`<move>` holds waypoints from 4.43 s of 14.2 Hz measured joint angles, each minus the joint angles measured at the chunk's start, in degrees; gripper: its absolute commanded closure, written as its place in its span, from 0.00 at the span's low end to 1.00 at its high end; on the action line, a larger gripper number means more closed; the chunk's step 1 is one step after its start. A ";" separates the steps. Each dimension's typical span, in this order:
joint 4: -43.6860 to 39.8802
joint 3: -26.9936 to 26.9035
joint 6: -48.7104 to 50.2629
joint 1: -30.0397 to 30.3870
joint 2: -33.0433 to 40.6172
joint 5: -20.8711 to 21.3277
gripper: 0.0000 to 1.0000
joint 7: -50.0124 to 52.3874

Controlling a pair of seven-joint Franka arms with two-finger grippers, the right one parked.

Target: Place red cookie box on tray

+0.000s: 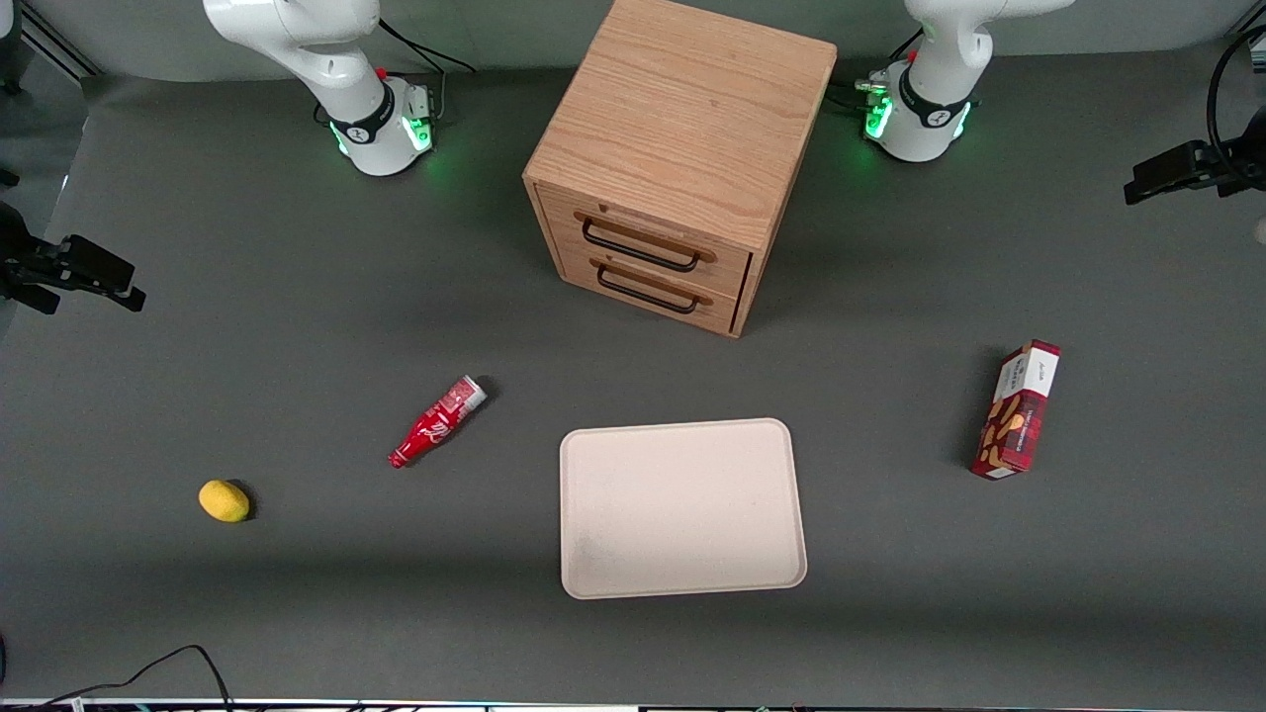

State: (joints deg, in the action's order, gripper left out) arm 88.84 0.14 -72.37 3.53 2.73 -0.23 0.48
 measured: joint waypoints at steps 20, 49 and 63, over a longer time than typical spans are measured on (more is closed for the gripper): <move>6.67 -6.80 -24.42 -0.01 -13.36 1.14 0.00 -29.32; 21.56 -4.83 -53.95 -0.30 -27.50 -8.01 1.00 -35.13; -14.90 2.83 -7.48 -0.45 -20.56 -8.42 1.00 -4.66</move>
State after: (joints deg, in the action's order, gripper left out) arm 73.94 2.97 -79.85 3.07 -17.82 -8.65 -4.18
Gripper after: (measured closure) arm 0.771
